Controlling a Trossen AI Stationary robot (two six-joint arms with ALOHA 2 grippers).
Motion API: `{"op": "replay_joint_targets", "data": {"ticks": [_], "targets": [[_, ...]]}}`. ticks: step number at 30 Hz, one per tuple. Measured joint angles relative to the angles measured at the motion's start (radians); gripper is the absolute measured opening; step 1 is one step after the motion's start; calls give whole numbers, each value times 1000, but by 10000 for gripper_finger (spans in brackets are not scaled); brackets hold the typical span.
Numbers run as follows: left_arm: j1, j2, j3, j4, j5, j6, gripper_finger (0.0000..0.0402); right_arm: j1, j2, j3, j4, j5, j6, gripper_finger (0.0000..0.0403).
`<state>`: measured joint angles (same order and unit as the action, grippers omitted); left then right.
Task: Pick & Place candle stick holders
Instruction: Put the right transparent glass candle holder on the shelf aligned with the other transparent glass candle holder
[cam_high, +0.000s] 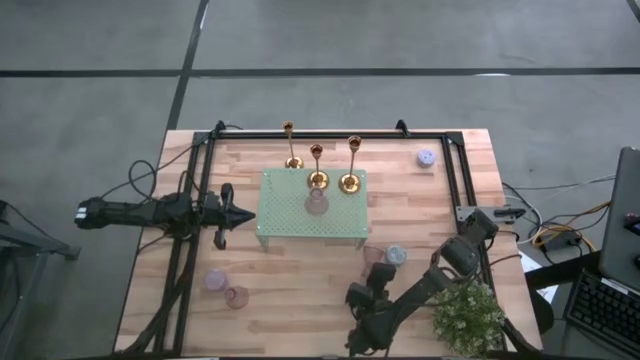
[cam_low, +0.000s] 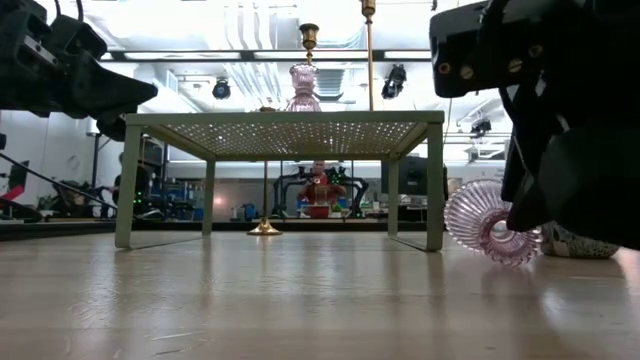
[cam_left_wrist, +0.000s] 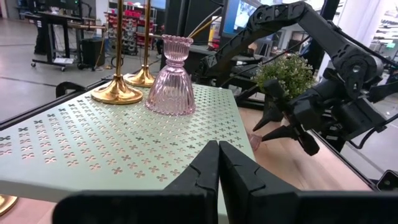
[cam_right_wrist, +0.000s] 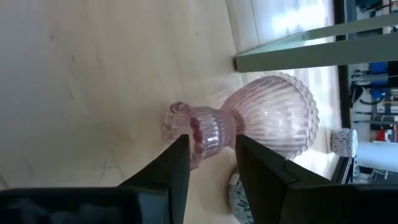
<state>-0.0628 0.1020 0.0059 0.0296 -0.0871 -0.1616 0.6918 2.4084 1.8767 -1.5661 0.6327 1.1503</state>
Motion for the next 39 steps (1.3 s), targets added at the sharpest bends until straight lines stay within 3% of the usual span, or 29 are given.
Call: {"op": "replay_joint_targets", "data": {"ticks": [10, 18, 27, 39], "targets": [[0, 0, 0, 0, 0, 0, 14, -2, 0, -53, 1, 0, 68, 91], [0, 0, 0, 0, 0, 0, 14, -32, -1, -69, -8, -1, 82, 16], [0, 0, 0, 0, 0, 0, 14, -53, -16, -19, 2, -16, 27, 9], [0, 0, 0, 0, 0, 0, 14, -36, -166, -24, -4, 19, 75, 6]]}}
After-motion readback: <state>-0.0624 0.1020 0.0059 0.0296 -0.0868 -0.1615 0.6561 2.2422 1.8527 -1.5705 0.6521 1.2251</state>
